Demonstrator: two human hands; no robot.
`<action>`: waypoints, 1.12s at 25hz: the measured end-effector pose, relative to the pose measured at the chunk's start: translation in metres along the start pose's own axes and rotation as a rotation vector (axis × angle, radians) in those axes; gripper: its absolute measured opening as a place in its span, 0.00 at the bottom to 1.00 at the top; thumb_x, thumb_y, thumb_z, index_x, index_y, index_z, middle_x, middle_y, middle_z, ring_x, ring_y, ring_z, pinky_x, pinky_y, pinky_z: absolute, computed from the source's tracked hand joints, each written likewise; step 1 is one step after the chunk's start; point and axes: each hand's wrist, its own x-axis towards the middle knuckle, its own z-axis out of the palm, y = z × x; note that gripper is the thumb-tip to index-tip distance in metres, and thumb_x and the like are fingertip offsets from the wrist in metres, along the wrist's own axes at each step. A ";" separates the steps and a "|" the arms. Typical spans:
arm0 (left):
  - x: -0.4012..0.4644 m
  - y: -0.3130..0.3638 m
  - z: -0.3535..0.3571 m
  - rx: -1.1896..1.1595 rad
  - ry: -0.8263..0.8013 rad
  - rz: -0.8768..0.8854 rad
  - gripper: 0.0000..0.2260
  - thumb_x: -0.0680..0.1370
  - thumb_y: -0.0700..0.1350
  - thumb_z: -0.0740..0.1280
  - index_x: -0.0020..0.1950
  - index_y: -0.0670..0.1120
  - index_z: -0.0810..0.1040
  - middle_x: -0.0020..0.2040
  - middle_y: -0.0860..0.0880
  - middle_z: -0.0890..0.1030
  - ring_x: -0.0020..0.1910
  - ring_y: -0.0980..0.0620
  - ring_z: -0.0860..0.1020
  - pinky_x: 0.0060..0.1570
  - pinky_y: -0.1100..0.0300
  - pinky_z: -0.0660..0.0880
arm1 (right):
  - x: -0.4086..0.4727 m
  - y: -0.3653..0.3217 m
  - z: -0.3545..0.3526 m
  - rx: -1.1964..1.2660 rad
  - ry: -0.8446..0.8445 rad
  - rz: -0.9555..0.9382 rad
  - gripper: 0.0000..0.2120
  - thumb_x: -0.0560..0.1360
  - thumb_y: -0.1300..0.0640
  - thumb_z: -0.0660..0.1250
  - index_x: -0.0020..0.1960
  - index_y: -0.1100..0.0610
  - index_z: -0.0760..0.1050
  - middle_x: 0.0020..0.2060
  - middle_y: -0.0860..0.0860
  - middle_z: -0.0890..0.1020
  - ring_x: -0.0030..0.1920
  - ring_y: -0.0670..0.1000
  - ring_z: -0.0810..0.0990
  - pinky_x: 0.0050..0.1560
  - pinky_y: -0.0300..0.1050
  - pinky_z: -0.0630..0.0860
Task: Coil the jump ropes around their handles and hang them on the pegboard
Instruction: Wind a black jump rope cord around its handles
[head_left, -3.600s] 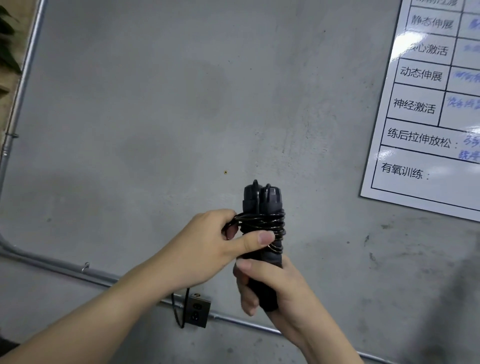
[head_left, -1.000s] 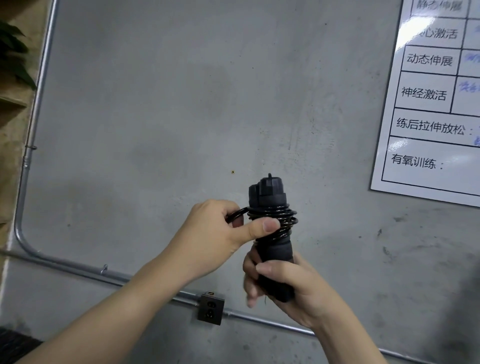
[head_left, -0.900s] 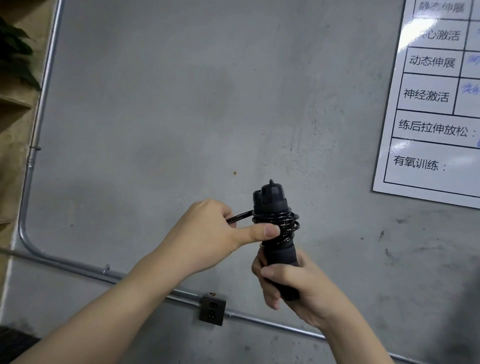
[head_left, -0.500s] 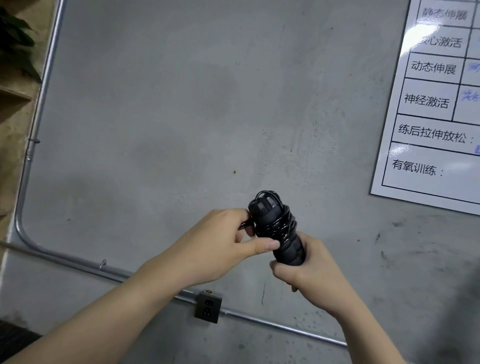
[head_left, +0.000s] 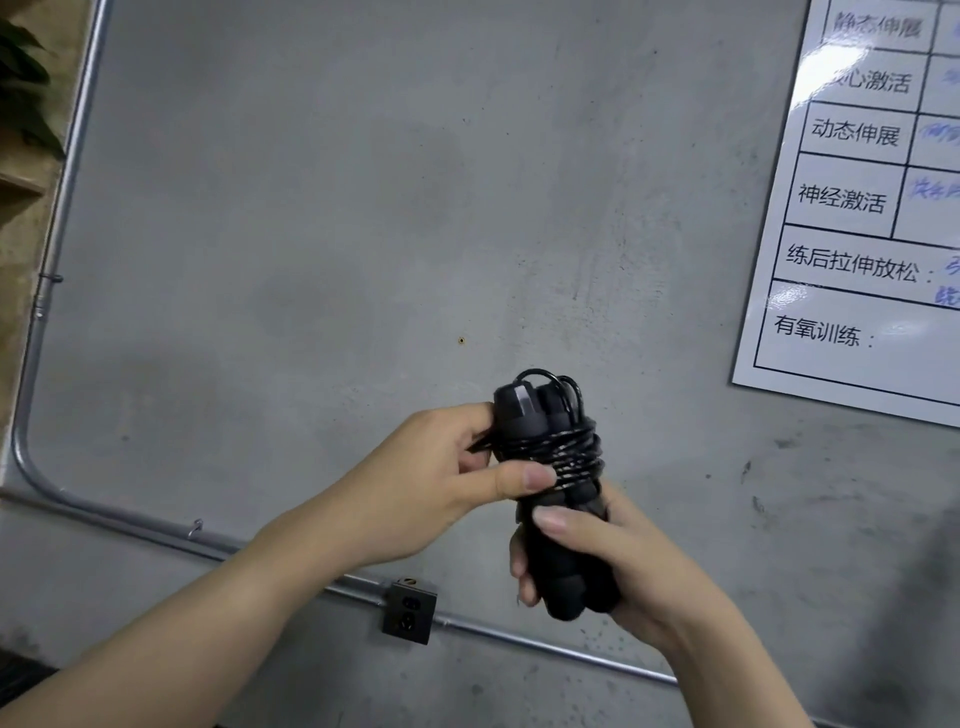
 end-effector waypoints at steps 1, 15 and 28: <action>-0.002 0.001 0.004 -0.081 -0.018 0.003 0.19 0.74 0.62 0.74 0.60 0.56 0.82 0.55 0.41 0.85 0.55 0.32 0.82 0.58 0.31 0.76 | -0.002 -0.001 0.000 0.111 -0.077 0.005 0.09 0.68 0.52 0.77 0.46 0.54 0.83 0.35 0.60 0.82 0.32 0.57 0.81 0.36 0.47 0.78; -0.001 0.012 0.004 0.479 0.158 -0.169 0.27 0.72 0.72 0.64 0.33 0.49 0.65 0.26 0.56 0.65 0.28 0.56 0.64 0.32 0.57 0.64 | 0.005 -0.007 -0.007 -0.309 0.296 -0.147 0.06 0.76 0.67 0.72 0.43 0.63 0.76 0.29 0.58 0.77 0.27 0.53 0.75 0.25 0.37 0.67; -0.002 -0.009 0.009 0.322 0.112 -0.120 0.37 0.71 0.79 0.58 0.41 0.43 0.76 0.30 0.56 0.70 0.30 0.57 0.68 0.34 0.57 0.67 | 0.003 0.011 0.001 -0.293 0.202 -0.188 0.18 0.77 0.48 0.71 0.65 0.49 0.73 0.50 0.57 0.84 0.43 0.58 0.85 0.37 0.43 0.76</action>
